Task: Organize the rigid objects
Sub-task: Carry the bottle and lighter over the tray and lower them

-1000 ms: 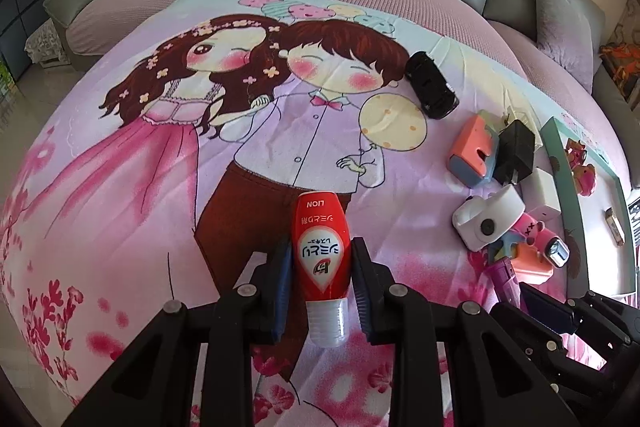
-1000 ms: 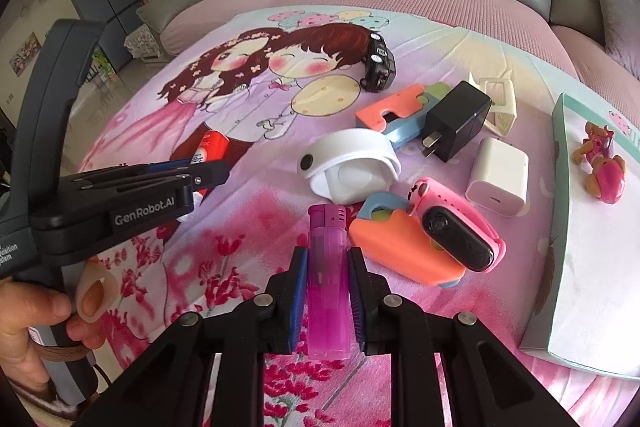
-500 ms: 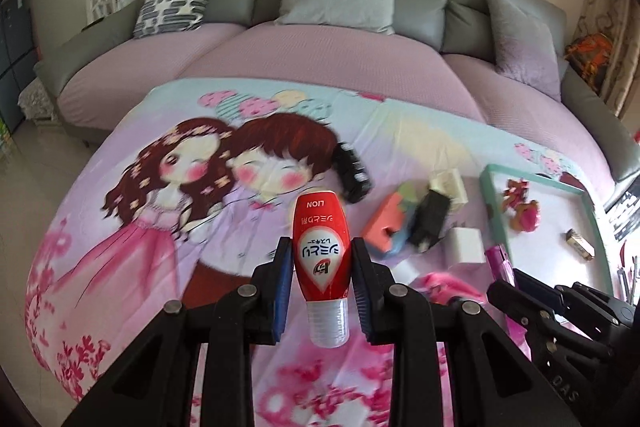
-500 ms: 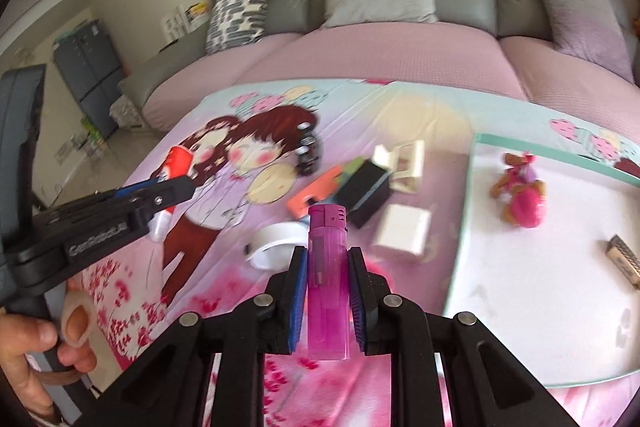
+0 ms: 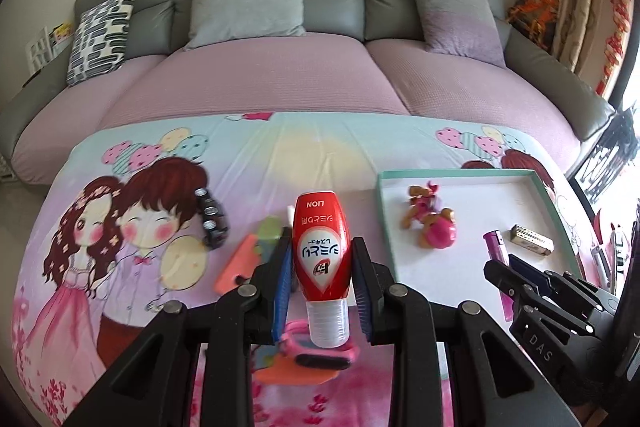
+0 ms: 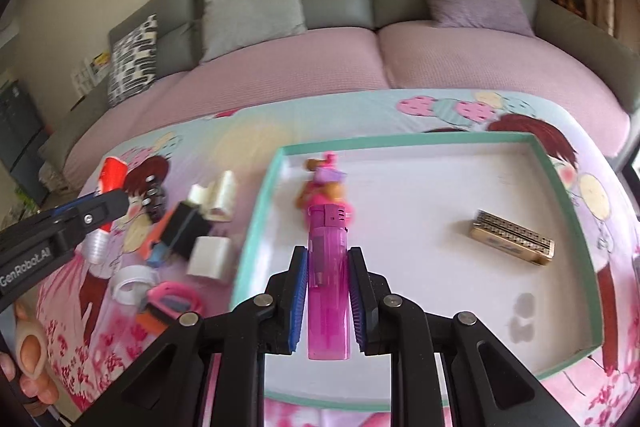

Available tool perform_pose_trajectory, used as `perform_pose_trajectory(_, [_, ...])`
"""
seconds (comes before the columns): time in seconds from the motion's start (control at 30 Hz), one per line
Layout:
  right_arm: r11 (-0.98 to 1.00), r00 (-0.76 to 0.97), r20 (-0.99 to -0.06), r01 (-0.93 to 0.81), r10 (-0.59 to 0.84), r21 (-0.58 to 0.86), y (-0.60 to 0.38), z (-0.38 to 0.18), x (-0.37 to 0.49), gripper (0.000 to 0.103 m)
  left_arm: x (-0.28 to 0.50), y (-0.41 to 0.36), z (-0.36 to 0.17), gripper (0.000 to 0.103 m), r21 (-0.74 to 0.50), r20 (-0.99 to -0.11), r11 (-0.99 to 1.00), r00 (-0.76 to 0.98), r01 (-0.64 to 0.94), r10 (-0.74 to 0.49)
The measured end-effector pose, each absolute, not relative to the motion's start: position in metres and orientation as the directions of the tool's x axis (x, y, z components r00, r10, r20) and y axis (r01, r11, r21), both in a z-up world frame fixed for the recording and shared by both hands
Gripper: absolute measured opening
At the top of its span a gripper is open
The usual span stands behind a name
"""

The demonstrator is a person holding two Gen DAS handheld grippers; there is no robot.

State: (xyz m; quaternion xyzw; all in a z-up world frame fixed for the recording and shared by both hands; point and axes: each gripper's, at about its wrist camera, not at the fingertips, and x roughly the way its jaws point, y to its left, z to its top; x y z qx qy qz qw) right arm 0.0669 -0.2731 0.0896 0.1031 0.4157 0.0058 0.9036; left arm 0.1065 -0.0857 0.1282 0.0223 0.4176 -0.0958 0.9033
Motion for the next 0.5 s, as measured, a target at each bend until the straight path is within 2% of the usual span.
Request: perform_pose_trajectory(0.5, [0.937, 0.596, -0.8, 0.312, -0.067, 0.154, -0.367, 0.067, 0.06, 0.021, 0.123, -0.188, 0.105, 0.03, -0.019, -0.8, 0.944, 0.561, 0.33, -0.213])
